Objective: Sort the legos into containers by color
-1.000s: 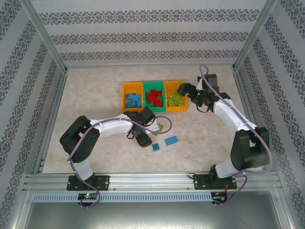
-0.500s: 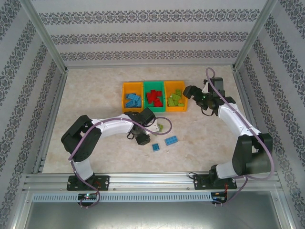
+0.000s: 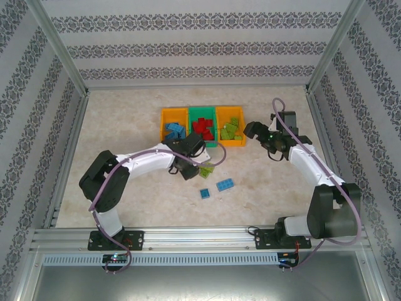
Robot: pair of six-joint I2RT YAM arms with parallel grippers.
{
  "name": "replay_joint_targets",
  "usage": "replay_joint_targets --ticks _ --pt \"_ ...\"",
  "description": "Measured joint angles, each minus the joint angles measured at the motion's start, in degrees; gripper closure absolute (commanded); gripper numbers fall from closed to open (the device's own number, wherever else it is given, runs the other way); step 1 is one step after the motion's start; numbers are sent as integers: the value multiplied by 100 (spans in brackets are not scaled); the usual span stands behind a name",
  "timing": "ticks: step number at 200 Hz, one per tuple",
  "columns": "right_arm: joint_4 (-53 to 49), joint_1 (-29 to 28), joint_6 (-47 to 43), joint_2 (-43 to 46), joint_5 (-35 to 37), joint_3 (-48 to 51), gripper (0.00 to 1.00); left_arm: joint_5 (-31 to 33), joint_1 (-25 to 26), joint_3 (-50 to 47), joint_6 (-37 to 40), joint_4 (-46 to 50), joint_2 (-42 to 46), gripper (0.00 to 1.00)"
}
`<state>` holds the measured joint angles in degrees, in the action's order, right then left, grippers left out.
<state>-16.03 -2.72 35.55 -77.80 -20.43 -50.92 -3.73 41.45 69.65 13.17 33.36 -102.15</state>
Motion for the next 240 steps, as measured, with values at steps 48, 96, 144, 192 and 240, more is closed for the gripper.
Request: replay_joint_targets --ticks 48,96,144,192,240 --pt "24 -4 24 352 0 481 9 229 -306 1458 -531 144 -87 85" --pt "-2 -444 -17 758 264 804 10 131 -918 3899 -1309 638 -1519 83" --pt "-52 -1744 -195 765 957 890 12 -330 -1390 5403 -2092 1241 -2900 81" --pt "-225 -2857 -695 -372 1381 168 14 -595 -1495 5768 -2605 1384 -3154 52" --pt "-424 -3460 -1451 -1615 1547 -879 16 -680 -1495 5853 -2968 1399 -3154 21"
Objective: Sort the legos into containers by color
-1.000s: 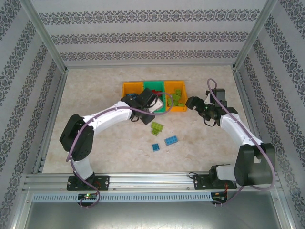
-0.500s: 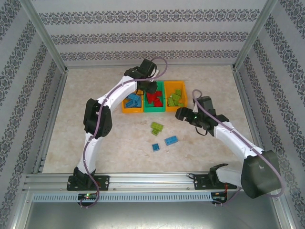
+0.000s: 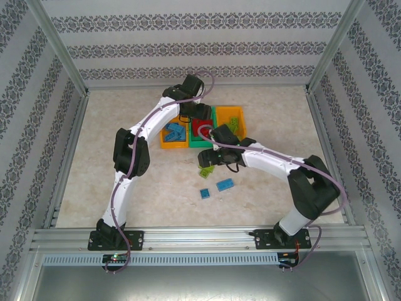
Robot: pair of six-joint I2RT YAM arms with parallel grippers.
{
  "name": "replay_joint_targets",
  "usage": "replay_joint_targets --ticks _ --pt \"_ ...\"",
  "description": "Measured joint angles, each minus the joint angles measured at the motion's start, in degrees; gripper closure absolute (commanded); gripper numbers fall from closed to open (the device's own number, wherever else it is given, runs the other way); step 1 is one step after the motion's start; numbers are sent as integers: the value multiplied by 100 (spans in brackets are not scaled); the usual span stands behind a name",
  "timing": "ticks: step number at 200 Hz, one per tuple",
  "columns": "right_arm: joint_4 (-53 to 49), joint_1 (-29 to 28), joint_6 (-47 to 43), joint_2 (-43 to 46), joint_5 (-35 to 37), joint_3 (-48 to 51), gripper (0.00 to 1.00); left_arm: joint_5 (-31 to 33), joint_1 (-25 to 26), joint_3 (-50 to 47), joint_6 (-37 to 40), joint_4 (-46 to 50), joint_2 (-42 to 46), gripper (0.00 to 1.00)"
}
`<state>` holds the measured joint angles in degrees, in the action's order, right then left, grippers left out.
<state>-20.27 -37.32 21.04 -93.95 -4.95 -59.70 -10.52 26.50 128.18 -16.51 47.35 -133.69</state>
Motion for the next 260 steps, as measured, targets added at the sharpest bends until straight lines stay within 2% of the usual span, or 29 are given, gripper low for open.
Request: replay_joint_targets --ticks 24,81,157,197,260 --pt "-142 -114 -409 -365 -26 -302 17 -15 0 -24 -177 7 17 0" --pt "-619 -149 -1167 -1012 -37 -831 18 -238 -118 -988 -664 -68 953 0" --pt "-1025 -299 -1547 -1602 24 -1246 24 -667 -756 -2916 -1292 -804 2312 0" --pt "-1102 -332 -1541 -1749 175 -1362 35 -726 -798 -3475 -1360 -933 2675 1" --pt "-1110 -140 -1248 -1740 417 -1327 57 -730 -935 -4033 -1397 -1082 2981 0"
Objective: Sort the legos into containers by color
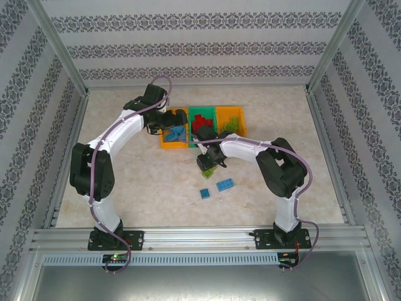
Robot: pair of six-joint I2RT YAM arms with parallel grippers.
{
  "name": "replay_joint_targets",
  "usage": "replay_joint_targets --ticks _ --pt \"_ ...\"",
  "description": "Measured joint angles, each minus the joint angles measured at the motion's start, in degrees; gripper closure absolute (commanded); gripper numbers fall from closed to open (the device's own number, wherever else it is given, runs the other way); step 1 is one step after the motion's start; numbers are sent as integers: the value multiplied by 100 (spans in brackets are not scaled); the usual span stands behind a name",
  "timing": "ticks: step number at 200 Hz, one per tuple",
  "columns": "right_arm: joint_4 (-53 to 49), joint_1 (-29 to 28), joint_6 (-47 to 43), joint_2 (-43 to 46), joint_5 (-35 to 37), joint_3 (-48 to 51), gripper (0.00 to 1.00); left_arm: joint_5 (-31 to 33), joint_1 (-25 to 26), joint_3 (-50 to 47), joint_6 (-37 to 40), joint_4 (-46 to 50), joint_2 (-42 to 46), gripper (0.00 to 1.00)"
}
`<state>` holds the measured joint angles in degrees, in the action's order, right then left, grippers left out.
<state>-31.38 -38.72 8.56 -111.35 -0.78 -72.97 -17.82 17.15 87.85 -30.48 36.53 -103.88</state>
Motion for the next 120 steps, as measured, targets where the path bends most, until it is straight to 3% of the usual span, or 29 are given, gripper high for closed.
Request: replay_joint_targets --ticks 54,120 --pt "50 170 358 348 205 398 72 2 -2 -227 0 -17 11 0" --pt "146 597 708 1488 205 999 73 4 -2 -551 66 -74 284 0"
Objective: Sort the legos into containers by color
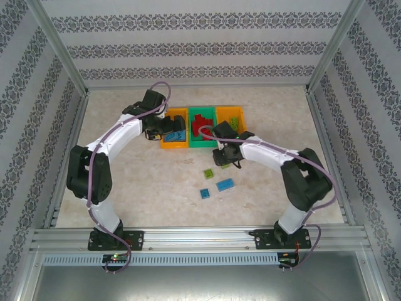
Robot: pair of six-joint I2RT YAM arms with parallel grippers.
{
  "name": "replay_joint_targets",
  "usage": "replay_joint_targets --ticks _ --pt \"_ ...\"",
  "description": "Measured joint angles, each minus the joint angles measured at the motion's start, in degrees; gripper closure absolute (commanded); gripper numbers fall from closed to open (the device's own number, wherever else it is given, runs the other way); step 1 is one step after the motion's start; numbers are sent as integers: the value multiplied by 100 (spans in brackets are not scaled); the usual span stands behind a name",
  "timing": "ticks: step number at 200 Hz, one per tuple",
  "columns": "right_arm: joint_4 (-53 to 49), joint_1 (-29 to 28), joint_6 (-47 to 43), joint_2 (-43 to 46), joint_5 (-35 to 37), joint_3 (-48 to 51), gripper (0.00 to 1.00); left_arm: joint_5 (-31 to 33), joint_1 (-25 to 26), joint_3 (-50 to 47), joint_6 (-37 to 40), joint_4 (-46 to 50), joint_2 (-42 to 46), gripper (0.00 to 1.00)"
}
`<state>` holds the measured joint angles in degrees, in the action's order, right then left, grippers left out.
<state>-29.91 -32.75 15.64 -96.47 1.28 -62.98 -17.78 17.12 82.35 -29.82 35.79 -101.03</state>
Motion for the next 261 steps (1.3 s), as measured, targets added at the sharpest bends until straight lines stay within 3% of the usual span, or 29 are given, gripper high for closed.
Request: replay_joint_targets --ticks 37,77,149,177,191,261 --pt "175 737 402 726 -208 -72 73 -26 15 -372 140 -61 219 0" --pt "199 1353 767 240 -282 -883 72 26 361 -662 487 -74 293 0" --pt "33 1495 1132 -1508 -352 -2601 62 195 1609 -990 1550 -201 507 0" --pt "-146 1543 1244 -1906 -356 -2955 52 188 1904 -1016 1895 -203 483 1" --pt "-208 1576 1274 -2015 -363 -3067 45 181 1991 -1016 2037 -203 435 1" --pt "-289 1576 1320 -1891 -442 -2983 34 297 2559 -890 2833 -173 -103 4"
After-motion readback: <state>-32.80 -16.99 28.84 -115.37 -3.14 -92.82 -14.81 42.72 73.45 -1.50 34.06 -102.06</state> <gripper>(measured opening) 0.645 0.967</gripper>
